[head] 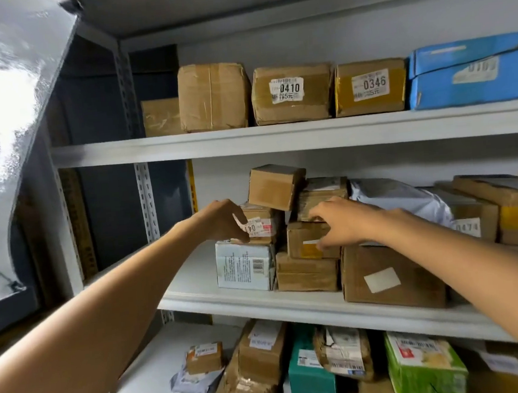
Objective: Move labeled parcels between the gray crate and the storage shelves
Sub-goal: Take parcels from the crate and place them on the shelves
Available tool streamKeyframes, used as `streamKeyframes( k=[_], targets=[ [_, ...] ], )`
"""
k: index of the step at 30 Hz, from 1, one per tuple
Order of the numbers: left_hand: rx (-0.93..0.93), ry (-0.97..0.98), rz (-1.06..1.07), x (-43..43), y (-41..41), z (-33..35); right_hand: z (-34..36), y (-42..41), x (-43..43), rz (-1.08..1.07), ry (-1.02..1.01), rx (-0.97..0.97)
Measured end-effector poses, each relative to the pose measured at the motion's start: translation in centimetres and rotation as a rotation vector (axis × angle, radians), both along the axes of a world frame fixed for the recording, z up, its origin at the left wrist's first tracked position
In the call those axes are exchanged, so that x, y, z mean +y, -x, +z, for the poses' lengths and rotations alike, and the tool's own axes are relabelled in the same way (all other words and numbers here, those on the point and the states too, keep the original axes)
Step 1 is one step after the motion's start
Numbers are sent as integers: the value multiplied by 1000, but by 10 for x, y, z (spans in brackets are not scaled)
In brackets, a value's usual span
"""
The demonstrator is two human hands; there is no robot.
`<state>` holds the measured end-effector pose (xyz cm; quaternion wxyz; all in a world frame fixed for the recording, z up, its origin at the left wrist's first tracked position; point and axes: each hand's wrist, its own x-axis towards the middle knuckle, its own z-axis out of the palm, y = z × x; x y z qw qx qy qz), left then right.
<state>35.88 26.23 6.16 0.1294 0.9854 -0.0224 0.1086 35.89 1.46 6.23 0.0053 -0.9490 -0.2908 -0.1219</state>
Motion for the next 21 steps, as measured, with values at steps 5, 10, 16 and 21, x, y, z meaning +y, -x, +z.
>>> streamKeyframes(
  k=[5,10,16,21],
  targets=[
    [-53,3,83,17,-30,21,11,-28,-1,6,-80,-99],
    [-70,35,72,23,-67,31,22,-57,-5,-40,-100,-138],
    [-112,119,-14,23,-111,43,29,-88,2,-127,-46,-173],
    [-105,328,-140,17,-133,50,36,-105,28,-126,-209,-116]
  ],
)
